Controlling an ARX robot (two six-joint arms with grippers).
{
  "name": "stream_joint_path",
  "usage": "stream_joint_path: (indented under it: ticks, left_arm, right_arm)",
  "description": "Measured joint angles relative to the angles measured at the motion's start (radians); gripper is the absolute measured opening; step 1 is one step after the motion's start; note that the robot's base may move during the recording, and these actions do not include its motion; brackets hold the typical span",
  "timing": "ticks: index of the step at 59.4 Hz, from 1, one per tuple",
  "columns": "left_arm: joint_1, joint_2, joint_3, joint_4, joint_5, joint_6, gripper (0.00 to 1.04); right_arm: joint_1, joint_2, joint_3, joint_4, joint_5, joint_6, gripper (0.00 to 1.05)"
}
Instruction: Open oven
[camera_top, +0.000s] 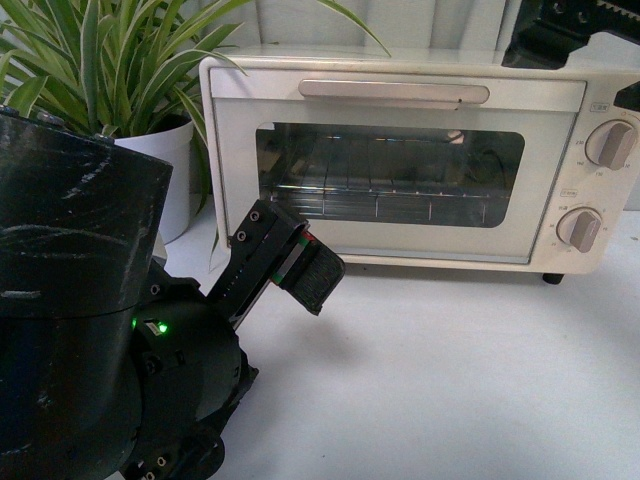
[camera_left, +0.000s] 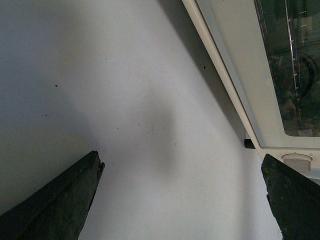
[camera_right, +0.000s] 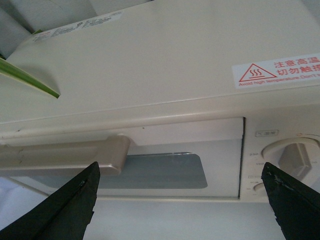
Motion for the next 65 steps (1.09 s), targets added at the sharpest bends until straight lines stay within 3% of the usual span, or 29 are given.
stream_joint_path:
  ticks: [35,65]
  left_arm:
    - [0.003,-0.005,0.0,-0.005,0.003,-0.004,0.98]
    - [0.008,-0.005,0.0,-0.006,0.007,-0.012,0.98]
  right_arm:
    - [0.05,0.148,0.159,-0.093,0.093,0.042,0.95]
    - [0.056,0.166,0.19,-0.165,0.064,0.046,0.95]
